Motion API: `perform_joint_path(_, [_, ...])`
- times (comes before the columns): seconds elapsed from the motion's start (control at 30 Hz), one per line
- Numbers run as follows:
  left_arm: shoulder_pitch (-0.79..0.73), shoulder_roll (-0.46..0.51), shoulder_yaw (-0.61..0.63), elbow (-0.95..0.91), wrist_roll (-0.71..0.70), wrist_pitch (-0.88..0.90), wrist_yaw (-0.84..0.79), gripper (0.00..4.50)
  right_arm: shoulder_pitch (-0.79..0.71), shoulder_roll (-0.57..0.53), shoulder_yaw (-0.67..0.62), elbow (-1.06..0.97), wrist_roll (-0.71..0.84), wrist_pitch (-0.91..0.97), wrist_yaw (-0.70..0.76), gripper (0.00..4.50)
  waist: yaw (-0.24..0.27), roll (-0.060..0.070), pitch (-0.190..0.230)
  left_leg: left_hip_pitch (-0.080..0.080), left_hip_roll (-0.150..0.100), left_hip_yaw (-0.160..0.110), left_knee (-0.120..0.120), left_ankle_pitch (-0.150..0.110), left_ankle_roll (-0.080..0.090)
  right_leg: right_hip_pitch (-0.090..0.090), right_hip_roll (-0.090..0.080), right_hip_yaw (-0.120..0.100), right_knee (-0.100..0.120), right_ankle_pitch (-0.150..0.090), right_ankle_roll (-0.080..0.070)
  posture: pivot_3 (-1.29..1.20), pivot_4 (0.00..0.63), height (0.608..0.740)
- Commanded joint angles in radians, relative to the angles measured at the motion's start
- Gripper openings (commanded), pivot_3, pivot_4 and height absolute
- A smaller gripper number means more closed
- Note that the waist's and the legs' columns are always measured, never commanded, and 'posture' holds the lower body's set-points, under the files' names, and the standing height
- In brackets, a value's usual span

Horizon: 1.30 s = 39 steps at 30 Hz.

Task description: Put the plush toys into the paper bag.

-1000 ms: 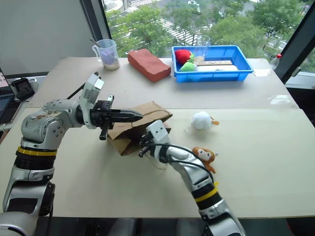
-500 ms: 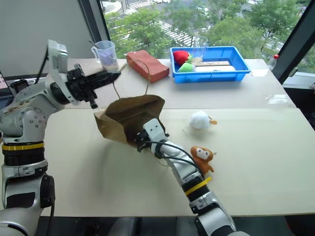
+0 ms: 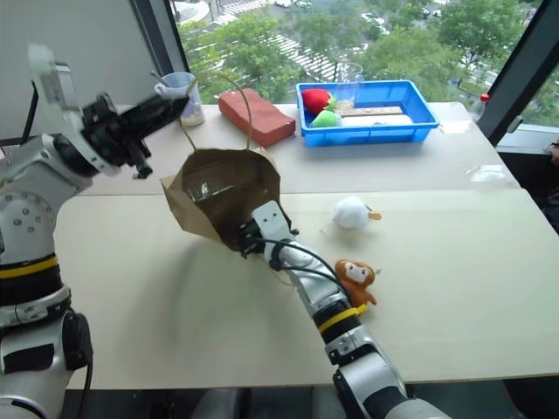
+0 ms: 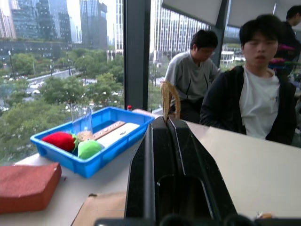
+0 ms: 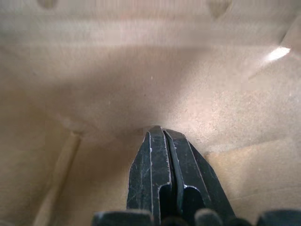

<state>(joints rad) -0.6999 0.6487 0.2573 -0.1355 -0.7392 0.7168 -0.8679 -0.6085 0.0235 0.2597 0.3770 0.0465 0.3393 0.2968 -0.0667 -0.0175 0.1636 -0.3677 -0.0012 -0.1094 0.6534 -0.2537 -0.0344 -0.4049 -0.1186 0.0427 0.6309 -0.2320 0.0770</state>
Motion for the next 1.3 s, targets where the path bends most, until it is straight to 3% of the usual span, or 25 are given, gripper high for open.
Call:
perform_joint_path(0.03, [-0.001, 0.022, -0.023, -0.007, 0.010, -0.037, -0.050, 0.00, 0.013, -0.012, -0.011, -0.098, 0.038, 0.025, 0.075, 0.04, 0.003, 0.000, 0.000, 0.000, 0.000, 0.000, 0.000, 0.000, 0.000, 0.000, 0.000, 0.000, 0.000, 0.000, 0.000, 0.00, 0.150, 0.740])
perform_joint_path(0.13, [0.007, 0.025, -0.049, 0.033, 0.030, -0.061, -0.089, 0.00, 0.023, -0.038, -0.006, -0.226, 0.078, 0.079, 0.155, 0.04, -0.002, 0.000, 0.000, -0.001, 0.000, 0.000, -0.002, 0.000, 0.000, -0.001, 0.000, 0.000, 0.000, 0.000, 0.000, 0.00, 0.150, 0.740])
perform_joint_path(0.17, [0.008, 0.024, -0.056, 0.046, 0.033, -0.065, -0.100, 0.00, 0.029, -0.050, -0.007, -0.277, 0.097, 0.107, 0.182, 0.31, -0.003, 0.000, 0.000, -0.001, 0.000, 0.000, -0.003, 0.000, 0.000, -0.001, 0.000, 0.000, 0.000, 0.000, 0.000, 0.00, 0.150, 0.740])
perform_joint_path(0.4, [-0.004, 0.020, -0.101, 0.110, 0.062, -0.097, -0.159, 0.00, 0.062, -0.174, -0.070, -0.643, 0.262, 0.354, 0.280, 2.68, -0.001, 0.000, 0.000, -0.001, 0.000, 0.000, -0.008, 0.000, 0.000, -0.003, 0.000, 0.000, -0.001, 0.000, 0.000, 0.00, 0.150, 0.740])
perform_joint_path(0.57, [-0.010, 0.019, -0.112, 0.132, 0.076, -0.108, -0.179, 0.00, 0.095, -0.332, -0.222, -0.907, 0.451, 0.577, 0.318, 4.42, 0.008, 0.000, 0.000, -0.002, 0.000, 0.000, -0.008, 0.000, 0.000, -0.002, 0.000, -0.001, -0.002, 0.000, 0.000, 0.00, 0.150, 0.740])
perform_joint_path(0.7, [-0.012, 0.021, -0.115, 0.139, 0.077, -0.108, -0.187, 0.00, 0.139, -0.514, -0.404, -1.036, 0.623, 0.749, 0.355, 4.47, 0.020, 0.000, 0.000, -0.002, 0.000, 0.000, -0.008, 0.000, 0.000, -0.002, 0.000, -0.001, -0.003, 0.000, 0.000, 0.00, 0.150, 0.740])
perform_joint_path(0.8, [-0.013, 0.024, -0.115, 0.135, 0.073, -0.100, -0.192, 0.00, 0.266, -0.722, -0.466, -1.057, 0.610, 0.776, 0.413, 4.47, 0.028, -0.001, 0.001, -0.002, 0.000, 0.000, -0.008, 0.000, 0.000, -0.001, 0.000, -0.001, -0.005, 0.000, 0.000, 0.00, 0.150, 0.740])
perform_joint_path(0.9, [-0.014, 0.021, -0.119, 0.132, 0.072, -0.096, -0.192, 0.00, 0.411, -0.864, -0.470, -1.002, 0.535, 0.686, 0.454, 4.47, 0.032, -0.001, 0.001, -0.003, 0.000, 0.001, -0.008, -0.001, 0.001, 0.000, 0.000, -0.001, -0.007, -0.001, 0.000, 0.00, 0.150, 0.740])
perform_joint_path(1.0, [-0.018, 0.018, -0.124, 0.132, 0.072, -0.093, -0.192, 0.00, 0.492, -0.906, -0.453, -0.918, 0.488, 0.620, 0.463, 4.47, 0.028, -0.002, 0.001, -0.003, 0.000, 0.002, -0.005, -0.001, 0.001, 0.000, 0.000, 0.000, -0.009, -0.001, 0.000, 0.00, 0.150, 0.740])
perform_joint_path(1.2, [-0.032, 0.016, -0.133, 0.139, 0.075, -0.091, -0.191, 0.00, 0.527, -0.865, -0.398, -0.765, 0.452, 0.546, 0.466, 4.47, 0.024, -0.002, 0.001, -0.002, 0.000, 0.003, -0.004, 0.000, 0.001, 0.000, 0.000, 0.001, -0.007, -0.001, 0.000, 0.00, 0.150, 0.740])
perform_joint_path(1.3, [-0.032, 0.019, -0.135, 0.137, 0.076, -0.089, -0.190, 0.00, 0.528, -0.844, -0.399, -0.735, 0.462, 0.540, 0.465, 3.65, 0.025, -0.002, 0.001, -0.002, 0.000, 0.003, -0.003, 0.000, 0.001, 0.001, 0.000, 0.001, -0.007, -0.001, 0.000, 0.00, 0.150, 0.740])
